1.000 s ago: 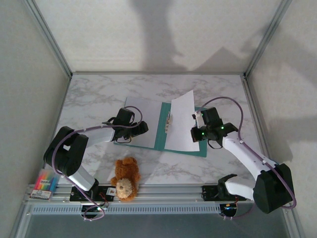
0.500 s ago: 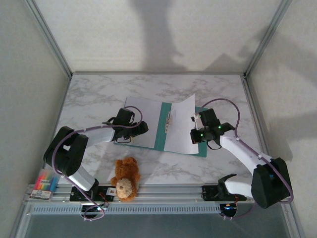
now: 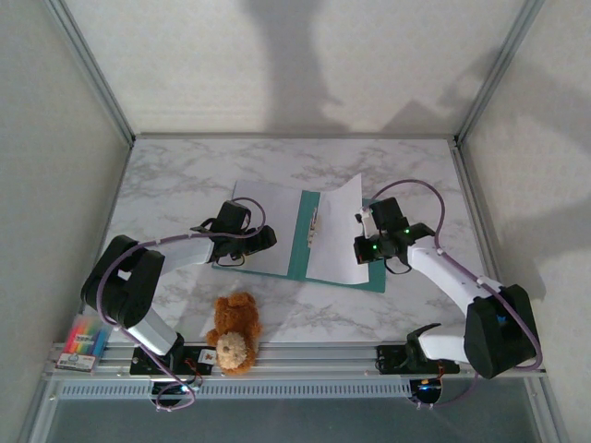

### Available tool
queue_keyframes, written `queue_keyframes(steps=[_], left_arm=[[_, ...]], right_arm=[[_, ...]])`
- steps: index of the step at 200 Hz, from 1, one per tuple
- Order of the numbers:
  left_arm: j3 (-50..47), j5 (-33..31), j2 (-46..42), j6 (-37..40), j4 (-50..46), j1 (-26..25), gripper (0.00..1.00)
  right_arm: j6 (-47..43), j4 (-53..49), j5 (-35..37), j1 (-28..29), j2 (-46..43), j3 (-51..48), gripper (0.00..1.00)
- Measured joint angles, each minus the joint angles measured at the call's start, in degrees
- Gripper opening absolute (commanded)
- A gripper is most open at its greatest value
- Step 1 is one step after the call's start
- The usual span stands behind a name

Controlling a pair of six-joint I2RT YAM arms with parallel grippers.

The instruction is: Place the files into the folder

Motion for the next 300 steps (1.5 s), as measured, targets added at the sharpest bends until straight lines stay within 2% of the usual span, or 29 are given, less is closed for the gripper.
queue_keyframes(steps=[78,300], left_arm=[[0.0,0.0,0.0,0.0,0.0,0.0,0.84],[0.0,0.1,0.0,0.4,0.0,0.0,0.84]], right_arm=[[-0.3,-0.1,-3.1,-1.3,0.1,0.0,0.00],[-1.3,-1.5,-4.2,-2.0,-2.2,-0.7,0.00]])
